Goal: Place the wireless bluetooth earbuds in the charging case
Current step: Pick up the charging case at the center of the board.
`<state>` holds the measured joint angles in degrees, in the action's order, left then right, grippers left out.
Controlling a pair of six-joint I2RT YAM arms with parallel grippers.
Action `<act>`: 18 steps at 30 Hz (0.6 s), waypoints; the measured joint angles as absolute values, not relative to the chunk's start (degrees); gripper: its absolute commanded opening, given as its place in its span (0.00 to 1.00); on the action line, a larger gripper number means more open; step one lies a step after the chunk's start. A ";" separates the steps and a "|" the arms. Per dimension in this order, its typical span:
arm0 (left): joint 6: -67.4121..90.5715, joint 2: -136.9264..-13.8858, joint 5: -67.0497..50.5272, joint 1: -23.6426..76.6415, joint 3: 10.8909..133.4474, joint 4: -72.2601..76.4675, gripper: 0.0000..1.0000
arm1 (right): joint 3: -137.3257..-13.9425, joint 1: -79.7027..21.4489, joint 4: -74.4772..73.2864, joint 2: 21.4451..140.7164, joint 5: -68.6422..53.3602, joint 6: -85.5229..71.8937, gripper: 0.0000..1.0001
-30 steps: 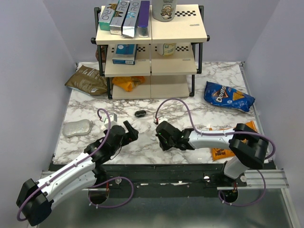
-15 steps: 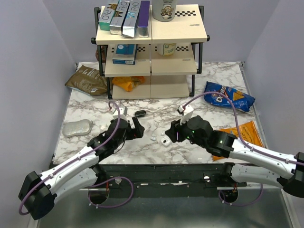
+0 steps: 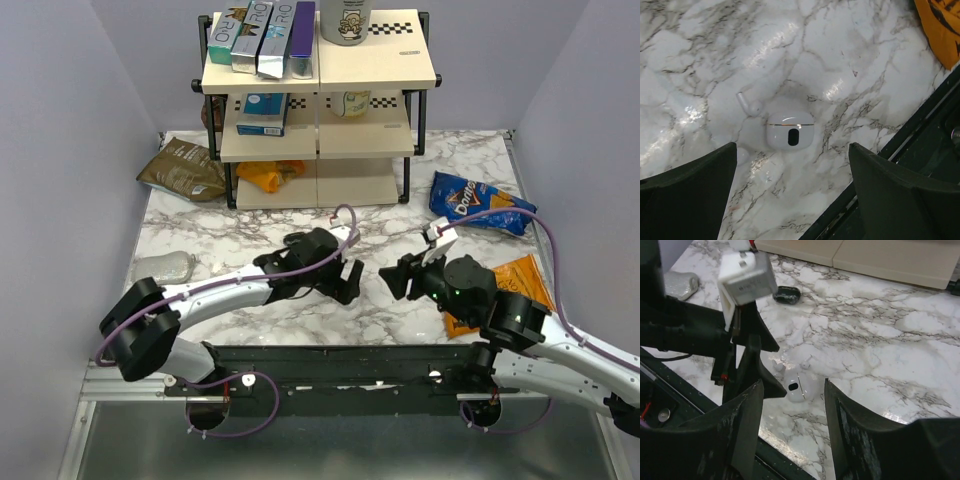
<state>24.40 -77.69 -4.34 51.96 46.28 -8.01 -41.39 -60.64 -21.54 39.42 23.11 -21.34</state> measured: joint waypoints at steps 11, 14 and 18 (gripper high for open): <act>15.79 -91.81 -3.40 58.87 56.10 -16.51 0.98 | -41.41 -60.64 -25.78 36.75 24.45 -21.02 0.61; 15.40 -93.49 -2.37 59.09 56.97 -18.00 0.97 | -41.41 -60.64 -26.30 36.71 24.49 -21.02 0.62; 15.22 -95.42 -0.40 59.11 57.65 -19.25 0.94 | -41.41 -60.64 -26.61 36.29 24.58 -21.02 0.62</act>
